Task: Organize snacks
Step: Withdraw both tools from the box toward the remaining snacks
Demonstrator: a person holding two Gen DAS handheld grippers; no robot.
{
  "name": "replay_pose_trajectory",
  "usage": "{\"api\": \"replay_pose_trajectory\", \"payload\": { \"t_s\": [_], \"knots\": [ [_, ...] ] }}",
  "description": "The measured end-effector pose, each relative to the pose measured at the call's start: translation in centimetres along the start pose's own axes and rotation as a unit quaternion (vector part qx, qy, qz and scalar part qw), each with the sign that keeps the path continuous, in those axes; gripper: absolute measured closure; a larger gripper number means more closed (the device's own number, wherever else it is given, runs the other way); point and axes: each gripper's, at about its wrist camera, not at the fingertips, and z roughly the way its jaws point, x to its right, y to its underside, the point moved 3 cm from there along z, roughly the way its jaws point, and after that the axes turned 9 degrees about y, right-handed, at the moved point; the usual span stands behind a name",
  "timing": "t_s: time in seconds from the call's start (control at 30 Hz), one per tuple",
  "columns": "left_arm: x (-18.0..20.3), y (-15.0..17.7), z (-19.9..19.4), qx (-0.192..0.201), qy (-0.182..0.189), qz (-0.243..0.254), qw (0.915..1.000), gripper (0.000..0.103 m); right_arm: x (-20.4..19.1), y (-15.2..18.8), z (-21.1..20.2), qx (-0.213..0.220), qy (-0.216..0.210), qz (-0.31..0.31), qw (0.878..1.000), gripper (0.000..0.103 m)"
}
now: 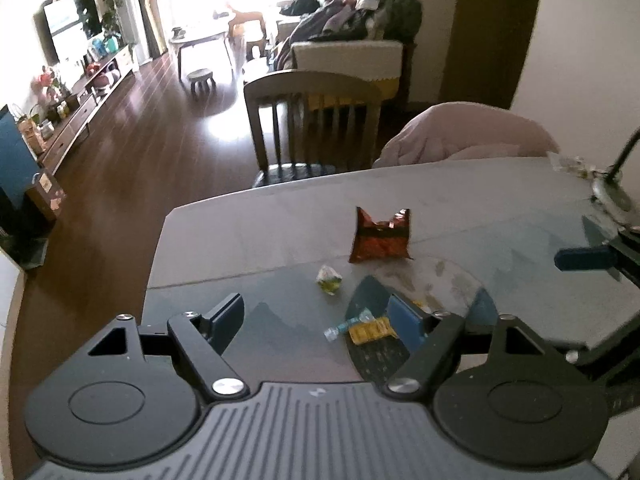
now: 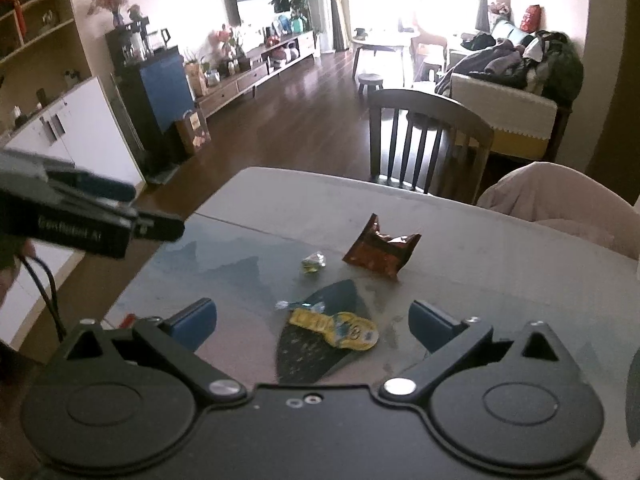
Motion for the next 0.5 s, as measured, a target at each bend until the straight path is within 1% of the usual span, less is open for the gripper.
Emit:
{"api": "replay_pose_trajectory", "payload": {
  "t_s": [0.17,0.27,0.37,0.5],
  "knots": [
    [-1.0,-3.2,4.8,-0.033,0.003,-0.019,0.9993,0.024,0.8,-1.2,3.7,-0.017,-0.006,-0.056,0.998,0.001],
    [-1.5,-4.4,7.8,-0.05,-0.009,-0.025,0.9984,0.024,1.2,-1.6,5.9,-0.025,-0.003,-0.087,0.996,0.001],
    [-2.1,-5.0,10.9,-0.077,-0.007,-0.042,0.9961,0.024,1.3,-1.7,8.4,-0.041,-0.001,-0.108,0.993,0.001],
    [-3.0,-4.9,15.3,-0.124,-0.014,-0.056,0.9906,0.024,1.0,-0.8,12.2,-0.075,-0.016,-0.121,0.99,0.003]
  ]
}}
